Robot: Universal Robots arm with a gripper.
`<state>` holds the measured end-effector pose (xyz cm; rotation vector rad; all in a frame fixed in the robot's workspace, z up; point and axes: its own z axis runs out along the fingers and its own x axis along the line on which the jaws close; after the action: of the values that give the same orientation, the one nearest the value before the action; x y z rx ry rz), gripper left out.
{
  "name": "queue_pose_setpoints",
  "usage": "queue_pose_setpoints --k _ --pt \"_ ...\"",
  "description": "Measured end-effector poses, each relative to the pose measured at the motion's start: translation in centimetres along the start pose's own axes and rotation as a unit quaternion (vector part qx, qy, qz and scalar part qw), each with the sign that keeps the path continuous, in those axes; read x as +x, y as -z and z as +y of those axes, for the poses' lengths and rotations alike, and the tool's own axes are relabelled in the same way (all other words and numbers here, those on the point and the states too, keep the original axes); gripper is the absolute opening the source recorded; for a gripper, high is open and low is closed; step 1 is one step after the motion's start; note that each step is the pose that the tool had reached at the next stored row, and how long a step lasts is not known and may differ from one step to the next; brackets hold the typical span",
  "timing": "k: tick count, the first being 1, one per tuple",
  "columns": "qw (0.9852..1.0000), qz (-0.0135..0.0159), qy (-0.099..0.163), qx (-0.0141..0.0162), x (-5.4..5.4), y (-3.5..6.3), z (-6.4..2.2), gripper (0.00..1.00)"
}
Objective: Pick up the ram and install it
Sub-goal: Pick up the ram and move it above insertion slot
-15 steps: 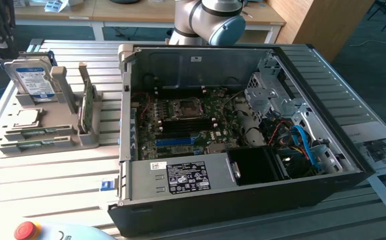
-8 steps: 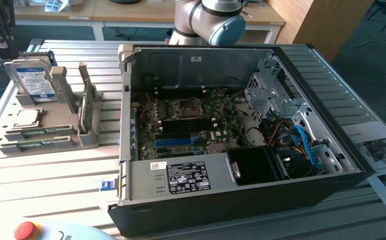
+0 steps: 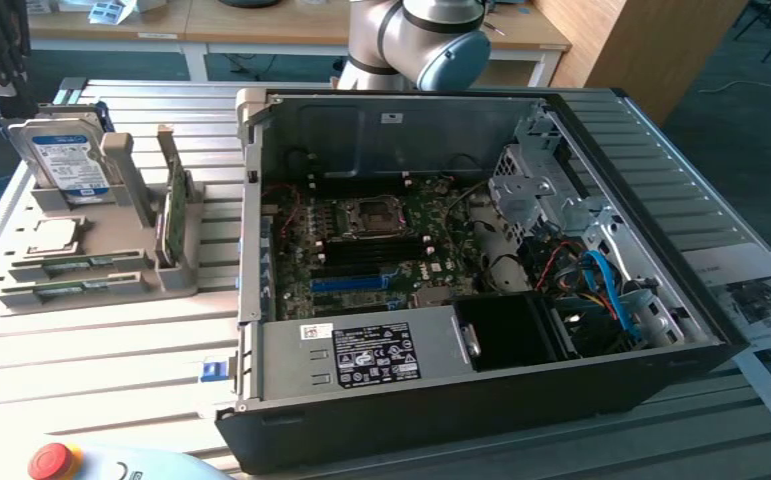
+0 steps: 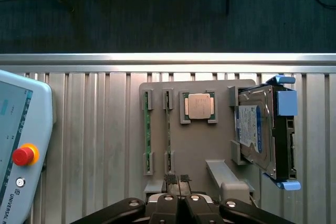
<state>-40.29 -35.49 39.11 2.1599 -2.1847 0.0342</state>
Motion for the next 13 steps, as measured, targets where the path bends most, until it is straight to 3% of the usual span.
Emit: queue_pose_setpoints --k 11,13 --pt "0.9999 0.0003 0.01 0.0007 0.01 0.0 0.0 0.1" --pt "0.9999 0.0004 0.01 0.0019 0.02 -0.01 0.0 0.1"
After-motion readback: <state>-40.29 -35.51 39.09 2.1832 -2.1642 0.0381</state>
